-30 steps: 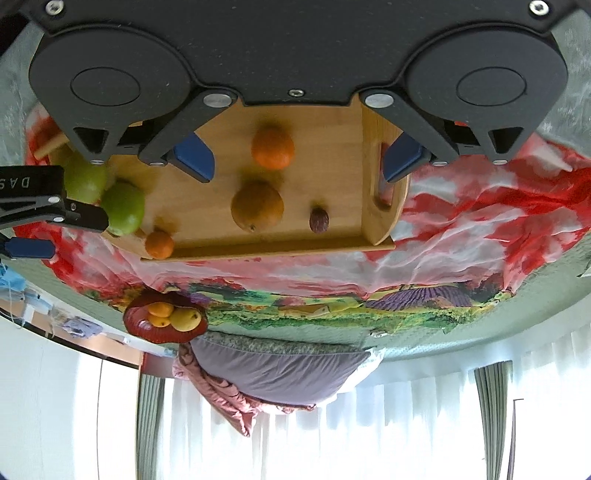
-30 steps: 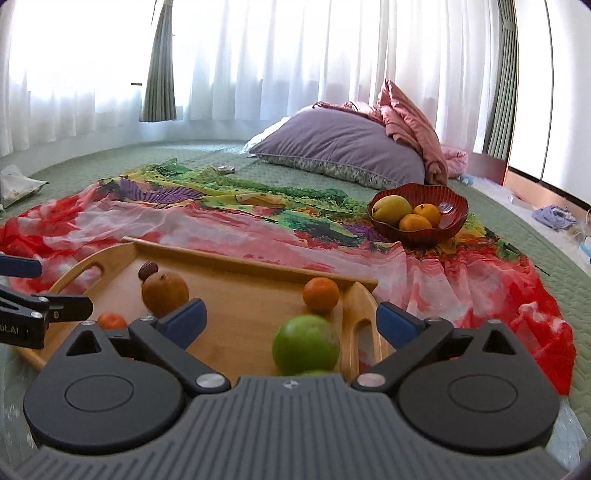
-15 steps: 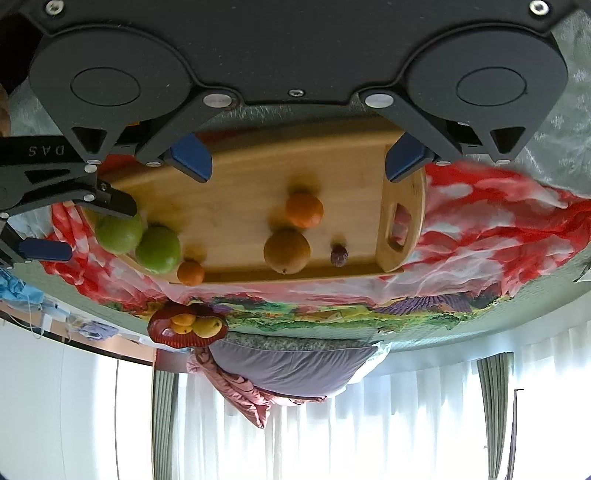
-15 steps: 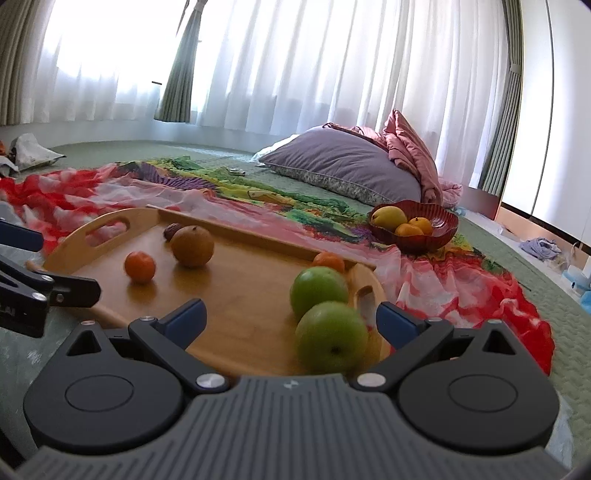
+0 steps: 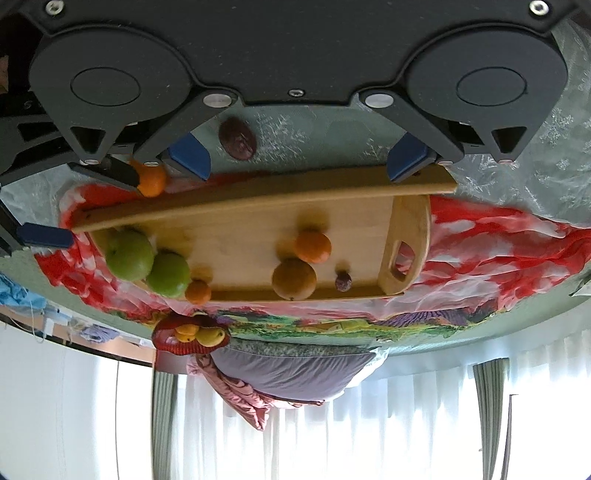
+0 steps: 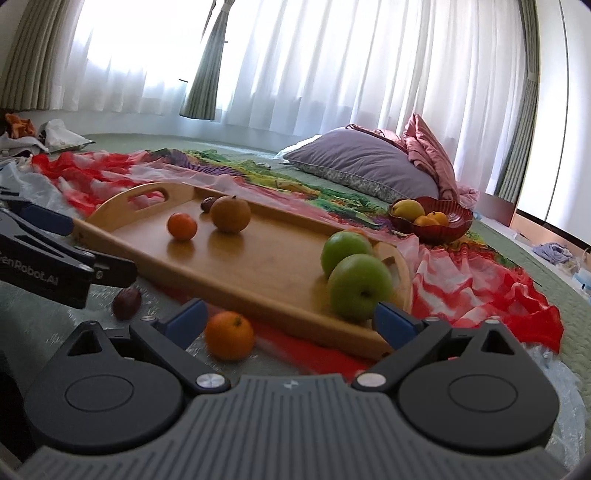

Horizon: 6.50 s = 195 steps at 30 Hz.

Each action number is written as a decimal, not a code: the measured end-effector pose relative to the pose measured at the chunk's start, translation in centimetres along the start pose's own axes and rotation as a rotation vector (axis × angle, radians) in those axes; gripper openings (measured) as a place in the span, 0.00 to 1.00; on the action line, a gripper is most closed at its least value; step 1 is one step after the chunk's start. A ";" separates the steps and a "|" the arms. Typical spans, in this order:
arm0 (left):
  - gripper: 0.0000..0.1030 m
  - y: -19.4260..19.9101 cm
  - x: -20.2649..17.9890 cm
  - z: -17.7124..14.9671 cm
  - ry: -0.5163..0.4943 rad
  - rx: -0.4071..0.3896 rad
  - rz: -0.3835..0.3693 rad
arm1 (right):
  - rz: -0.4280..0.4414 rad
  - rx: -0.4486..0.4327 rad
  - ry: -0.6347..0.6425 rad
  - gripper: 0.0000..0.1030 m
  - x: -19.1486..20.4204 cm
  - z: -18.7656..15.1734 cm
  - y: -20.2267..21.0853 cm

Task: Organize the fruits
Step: 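Lower the left tool onto a second date while the right tool approaches a tangerine, then close the left tool on the date while the right tool grasps the tangerine, then carry the date over the tray with the left tool while the right tool carries the tangerine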

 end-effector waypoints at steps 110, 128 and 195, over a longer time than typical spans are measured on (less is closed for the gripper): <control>0.22 -3.2 3.1 5.7 0.075 -0.094 0.058 | 0.012 -0.094 -0.191 0.36 1.1 4.0 -3.1; 0.22 -9.4 5.9 8.2 0.072 -0.063 0.074 | -0.053 -0.006 -0.244 0.36 -0.3 6.1 -10.1; 0.50 -15.9 6.8 7.8 0.052 0.112 0.082 | -0.015 0.233 -0.248 0.43 0.4 5.5 -15.7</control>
Point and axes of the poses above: each gripper's, at about its wrist camera, not at the fingertips, and y roughly against the way its jaws point, x to its left, z to its top, the point moved 5 cm from there along -y, roughly the way its jaws point, and after that the axes turned 6 degrees about -y, right-handed, at the moved point
